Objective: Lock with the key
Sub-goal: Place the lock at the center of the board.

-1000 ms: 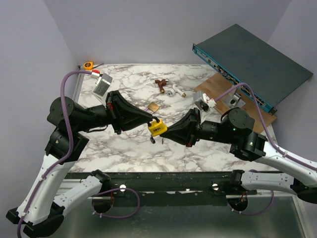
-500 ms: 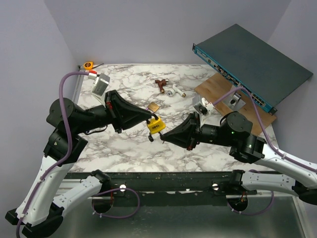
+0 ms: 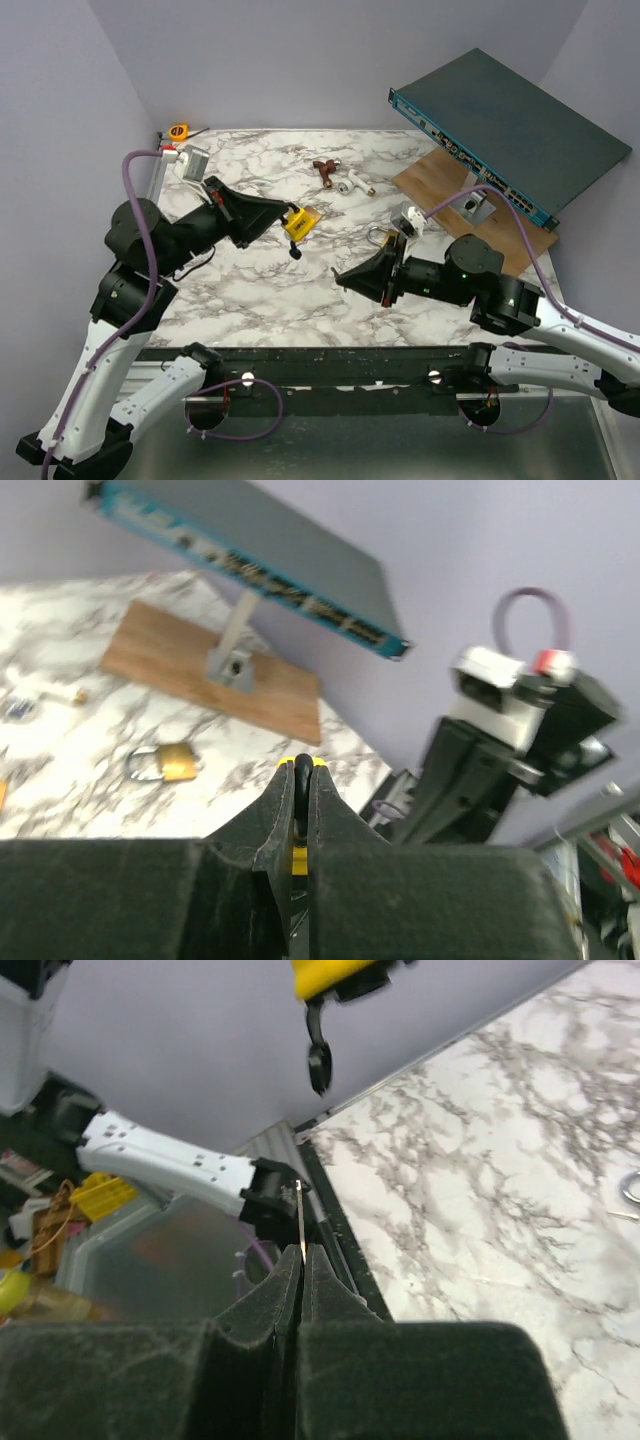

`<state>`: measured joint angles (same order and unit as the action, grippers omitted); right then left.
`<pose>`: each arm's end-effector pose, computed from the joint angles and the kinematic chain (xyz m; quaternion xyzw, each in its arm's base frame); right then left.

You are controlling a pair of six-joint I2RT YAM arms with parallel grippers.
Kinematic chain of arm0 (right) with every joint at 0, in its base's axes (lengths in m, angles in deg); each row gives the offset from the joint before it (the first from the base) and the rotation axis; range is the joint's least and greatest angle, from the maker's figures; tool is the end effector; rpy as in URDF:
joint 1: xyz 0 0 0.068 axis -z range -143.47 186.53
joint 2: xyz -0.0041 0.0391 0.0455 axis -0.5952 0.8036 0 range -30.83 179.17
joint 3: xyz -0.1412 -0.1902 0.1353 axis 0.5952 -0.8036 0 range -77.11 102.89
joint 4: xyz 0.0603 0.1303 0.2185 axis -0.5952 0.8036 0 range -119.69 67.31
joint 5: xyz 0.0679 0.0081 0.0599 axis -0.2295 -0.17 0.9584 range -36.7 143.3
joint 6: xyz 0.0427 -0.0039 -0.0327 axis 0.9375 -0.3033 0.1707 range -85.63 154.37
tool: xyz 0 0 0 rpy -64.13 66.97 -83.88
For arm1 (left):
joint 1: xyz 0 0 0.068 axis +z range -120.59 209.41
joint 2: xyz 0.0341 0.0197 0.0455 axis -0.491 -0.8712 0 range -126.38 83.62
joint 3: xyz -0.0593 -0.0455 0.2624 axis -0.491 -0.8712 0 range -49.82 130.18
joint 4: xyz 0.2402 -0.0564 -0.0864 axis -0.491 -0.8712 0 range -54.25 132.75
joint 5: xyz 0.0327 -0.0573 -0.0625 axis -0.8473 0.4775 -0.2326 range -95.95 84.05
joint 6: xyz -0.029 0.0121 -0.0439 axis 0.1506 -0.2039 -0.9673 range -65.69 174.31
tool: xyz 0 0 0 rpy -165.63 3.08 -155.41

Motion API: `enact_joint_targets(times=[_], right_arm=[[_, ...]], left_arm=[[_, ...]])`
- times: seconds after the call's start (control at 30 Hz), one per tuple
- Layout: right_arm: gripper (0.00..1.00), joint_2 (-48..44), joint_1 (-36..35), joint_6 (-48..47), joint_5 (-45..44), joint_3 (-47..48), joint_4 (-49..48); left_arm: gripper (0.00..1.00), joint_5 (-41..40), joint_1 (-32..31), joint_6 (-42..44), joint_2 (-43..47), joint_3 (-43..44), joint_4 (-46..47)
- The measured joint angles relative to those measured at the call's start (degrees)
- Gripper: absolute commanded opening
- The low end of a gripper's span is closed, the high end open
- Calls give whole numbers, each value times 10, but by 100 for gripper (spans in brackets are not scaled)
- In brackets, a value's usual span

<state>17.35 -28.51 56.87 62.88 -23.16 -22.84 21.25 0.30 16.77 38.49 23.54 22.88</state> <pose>0.0752 0.1755 0.3924 -0.3125 0.6416 0.5259 0.4628 0.1020 -0.0753 0.4847 0.1308 0.6467 -0.5325 0.5301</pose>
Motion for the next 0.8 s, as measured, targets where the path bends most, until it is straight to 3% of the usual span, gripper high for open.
enact_joint_targets(times=[0.23, 0.47, 0.6, 0.8], right_arm=[[1, 117, 22, 9, -71, 40, 22], [1, 263, 151, 63, -42, 25, 0], [1, 314, 168, 89, -38, 21, -29], [1, 363, 167, 123, -24, -11, -81]], left_arm=[[0, -62, 79, -68, -16, -178, -19], [0, -64, 123, -164, -86, -416, 68], [0, -45, 115, -199, -163, -474, 148], [0, -31, 84, -221, -250, -487, 259]])
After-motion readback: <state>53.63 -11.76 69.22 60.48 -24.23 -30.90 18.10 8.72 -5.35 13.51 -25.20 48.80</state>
